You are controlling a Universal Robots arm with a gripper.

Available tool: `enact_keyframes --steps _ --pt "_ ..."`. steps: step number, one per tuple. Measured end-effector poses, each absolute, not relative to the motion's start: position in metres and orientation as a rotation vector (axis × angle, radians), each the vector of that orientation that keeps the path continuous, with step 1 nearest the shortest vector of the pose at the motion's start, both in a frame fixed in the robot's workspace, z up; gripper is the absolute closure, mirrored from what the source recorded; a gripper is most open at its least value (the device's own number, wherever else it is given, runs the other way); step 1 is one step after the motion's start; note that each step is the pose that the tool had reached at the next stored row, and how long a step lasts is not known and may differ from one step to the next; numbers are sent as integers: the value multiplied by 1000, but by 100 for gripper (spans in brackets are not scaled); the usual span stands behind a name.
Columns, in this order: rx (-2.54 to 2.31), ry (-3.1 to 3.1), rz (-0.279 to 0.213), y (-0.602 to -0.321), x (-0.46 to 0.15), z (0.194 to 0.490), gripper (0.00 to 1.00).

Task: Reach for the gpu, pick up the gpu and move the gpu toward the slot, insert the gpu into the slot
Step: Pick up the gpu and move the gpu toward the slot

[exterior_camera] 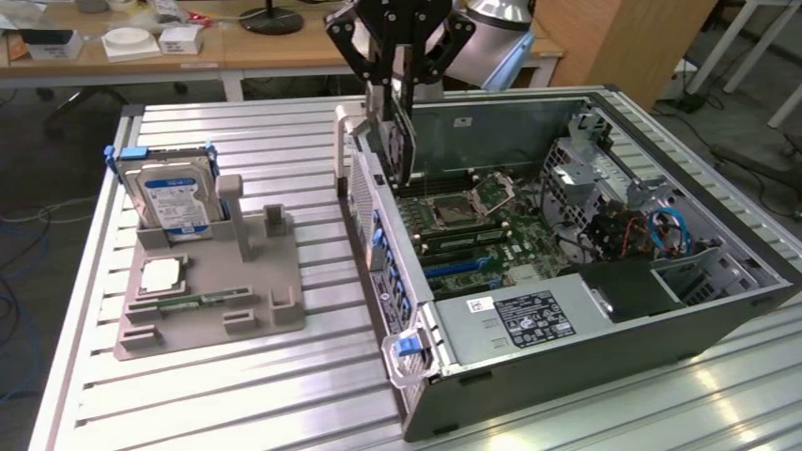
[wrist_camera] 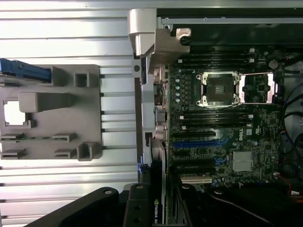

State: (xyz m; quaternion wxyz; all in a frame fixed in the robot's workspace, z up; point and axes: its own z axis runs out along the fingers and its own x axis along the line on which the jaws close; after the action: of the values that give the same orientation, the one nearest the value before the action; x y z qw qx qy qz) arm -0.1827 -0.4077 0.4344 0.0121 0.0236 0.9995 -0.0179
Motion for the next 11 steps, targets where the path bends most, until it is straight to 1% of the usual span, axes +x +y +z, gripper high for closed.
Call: enact_keyframes --steps 11 --pt "74 3116 -56 -408 -167 434 75"
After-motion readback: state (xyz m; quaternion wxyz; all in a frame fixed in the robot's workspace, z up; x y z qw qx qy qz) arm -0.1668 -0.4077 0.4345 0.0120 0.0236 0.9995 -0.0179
